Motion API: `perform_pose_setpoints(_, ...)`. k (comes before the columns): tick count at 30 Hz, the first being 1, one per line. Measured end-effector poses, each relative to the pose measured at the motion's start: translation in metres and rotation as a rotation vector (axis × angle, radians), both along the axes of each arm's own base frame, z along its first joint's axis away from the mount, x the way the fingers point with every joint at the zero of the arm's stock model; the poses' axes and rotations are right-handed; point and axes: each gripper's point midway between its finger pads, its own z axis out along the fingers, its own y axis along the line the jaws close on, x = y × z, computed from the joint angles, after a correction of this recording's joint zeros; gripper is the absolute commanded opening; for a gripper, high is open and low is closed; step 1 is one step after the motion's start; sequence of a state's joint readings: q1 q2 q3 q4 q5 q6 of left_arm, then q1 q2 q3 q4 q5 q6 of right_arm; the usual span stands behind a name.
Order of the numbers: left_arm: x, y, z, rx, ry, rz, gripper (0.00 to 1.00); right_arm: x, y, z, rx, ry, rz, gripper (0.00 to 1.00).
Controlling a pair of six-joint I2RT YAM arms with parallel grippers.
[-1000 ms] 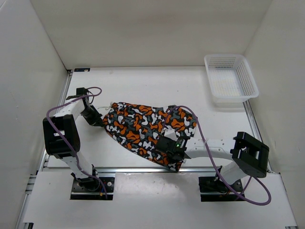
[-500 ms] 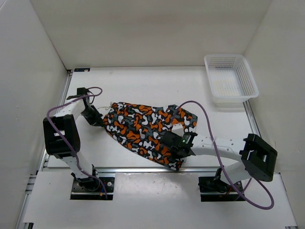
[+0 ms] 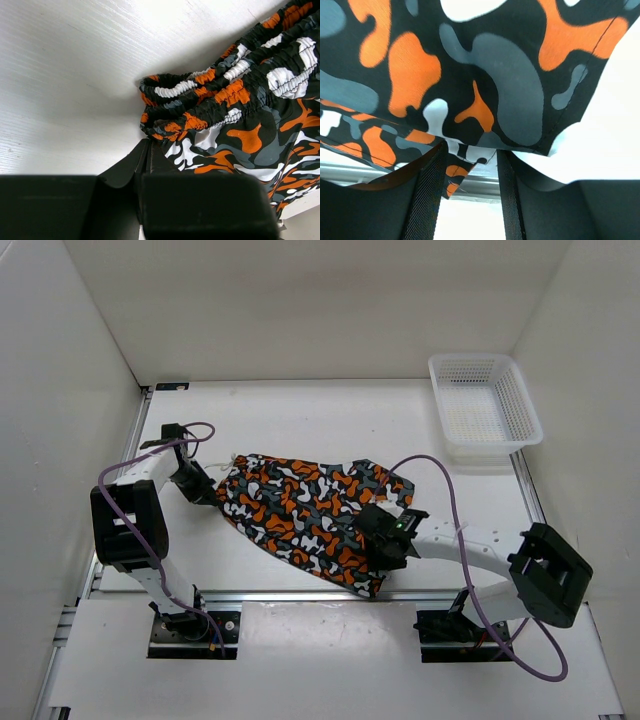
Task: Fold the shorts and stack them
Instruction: Fold the shorts
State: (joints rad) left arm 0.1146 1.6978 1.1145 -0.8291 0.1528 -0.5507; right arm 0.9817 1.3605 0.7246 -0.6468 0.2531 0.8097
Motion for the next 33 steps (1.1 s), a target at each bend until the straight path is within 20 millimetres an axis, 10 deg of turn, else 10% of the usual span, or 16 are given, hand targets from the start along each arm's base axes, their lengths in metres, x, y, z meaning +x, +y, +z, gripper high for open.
perform_pose_setpoints(6, -0.0013, -0.0001, -0.001, 0.0, 0.004, 0.0, 0.15, -0.0071, 0.005, -0.0076, 0.011, 0.048, 0.033, 0.52)
perform_pose_setpoints(21, -0.0022, -0.0018, -0.0013, 0.0, 0.005, -0.005, 0.15, -0.0038, -0.0011, -0.0092, -0.038, 0.049, 0.051, 0.04)
perform_pose_setpoints(27, -0.0023, -0.0025, -0.0013, 0.0, 0.005, -0.008, 0.15, -0.004, 0.0017, -0.0079, -0.027, 0.039, 0.041, 0.33)
perform_pose_setpoints(33, -0.0022, -0.0042, -0.0013, -0.002, 0.006, -0.005, 0.15, -0.0064, 0.0042, -0.0078, -0.035, 0.02, 0.064, 0.37)
